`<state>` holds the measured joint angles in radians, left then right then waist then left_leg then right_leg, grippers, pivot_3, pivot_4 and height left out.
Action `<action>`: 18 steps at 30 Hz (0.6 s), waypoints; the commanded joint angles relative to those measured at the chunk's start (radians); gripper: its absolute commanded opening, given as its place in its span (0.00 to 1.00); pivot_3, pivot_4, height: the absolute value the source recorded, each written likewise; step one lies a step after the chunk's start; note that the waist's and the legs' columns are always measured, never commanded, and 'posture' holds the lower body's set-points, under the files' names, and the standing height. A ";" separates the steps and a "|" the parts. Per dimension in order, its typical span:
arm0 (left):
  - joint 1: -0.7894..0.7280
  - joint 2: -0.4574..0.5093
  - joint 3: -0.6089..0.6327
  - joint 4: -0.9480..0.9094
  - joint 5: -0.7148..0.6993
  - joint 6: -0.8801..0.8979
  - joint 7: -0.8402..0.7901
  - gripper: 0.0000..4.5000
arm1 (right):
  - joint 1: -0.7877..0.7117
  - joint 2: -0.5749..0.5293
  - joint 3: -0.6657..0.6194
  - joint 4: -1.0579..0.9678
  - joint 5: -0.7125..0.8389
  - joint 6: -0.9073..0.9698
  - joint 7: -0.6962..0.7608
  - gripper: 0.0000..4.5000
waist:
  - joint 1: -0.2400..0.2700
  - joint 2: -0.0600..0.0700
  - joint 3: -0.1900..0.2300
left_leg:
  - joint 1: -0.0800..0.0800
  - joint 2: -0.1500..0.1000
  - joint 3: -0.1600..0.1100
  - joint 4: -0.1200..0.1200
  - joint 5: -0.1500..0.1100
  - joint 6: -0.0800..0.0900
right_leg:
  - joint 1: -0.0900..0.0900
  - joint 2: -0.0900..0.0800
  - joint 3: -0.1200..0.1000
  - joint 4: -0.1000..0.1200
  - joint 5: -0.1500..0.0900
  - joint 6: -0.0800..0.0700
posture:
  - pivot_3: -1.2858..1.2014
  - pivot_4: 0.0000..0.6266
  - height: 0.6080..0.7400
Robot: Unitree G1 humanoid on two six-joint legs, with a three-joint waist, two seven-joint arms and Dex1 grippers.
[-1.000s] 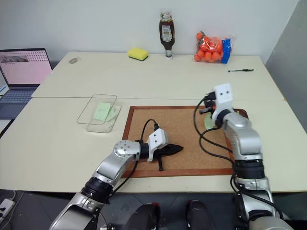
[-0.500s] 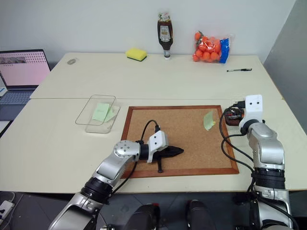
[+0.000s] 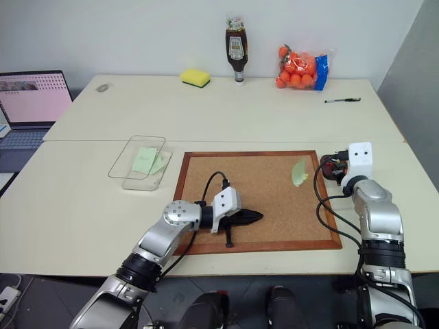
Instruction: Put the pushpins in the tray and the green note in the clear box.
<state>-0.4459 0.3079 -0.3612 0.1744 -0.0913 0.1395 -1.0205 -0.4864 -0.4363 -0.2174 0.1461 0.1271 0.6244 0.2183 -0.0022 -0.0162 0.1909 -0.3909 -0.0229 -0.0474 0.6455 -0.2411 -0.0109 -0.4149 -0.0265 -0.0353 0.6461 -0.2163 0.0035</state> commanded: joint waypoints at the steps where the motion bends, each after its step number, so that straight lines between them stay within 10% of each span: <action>1: 0.001 -0.008 -0.024 0.003 0.011 -0.006 -0.009 0.00 | 0.007 -0.009 -0.032 -0.149 0.060 0.016 0.038 0.53 | 0.000 0.000 0.000 | 0.000 0.000 0.000 0.000 0.000 0.000 | 0.000 0.000 0.000 0.000 0.000 0.000 | 0.52 0.24 1.00; 18: -0.003 -0.001 -0.023 0.004 0.012 -0.007 -0.009 0.00 | 0.169 0.037 0.138 -0.280 0.020 -0.044 0.080 0.53 | 0.000 0.000 0.000 | 0.001 0.000 -0.002 0.000 0.000 0.000 | 0.001 0.001 -0.001 0.000 0.000 0.001 | 0.52 0.24 1.00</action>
<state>-0.4467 0.3075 -0.3673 0.1757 -0.0879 0.1379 -1.0210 -0.2923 -0.4014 -0.0824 -0.1378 0.1575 0.6152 0.3033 -0.0022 -0.0160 0.1906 -0.3906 -0.0225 -0.0496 0.6457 -0.2411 -0.0108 -0.4143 -0.0254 -0.0362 0.6458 -0.2160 0.0043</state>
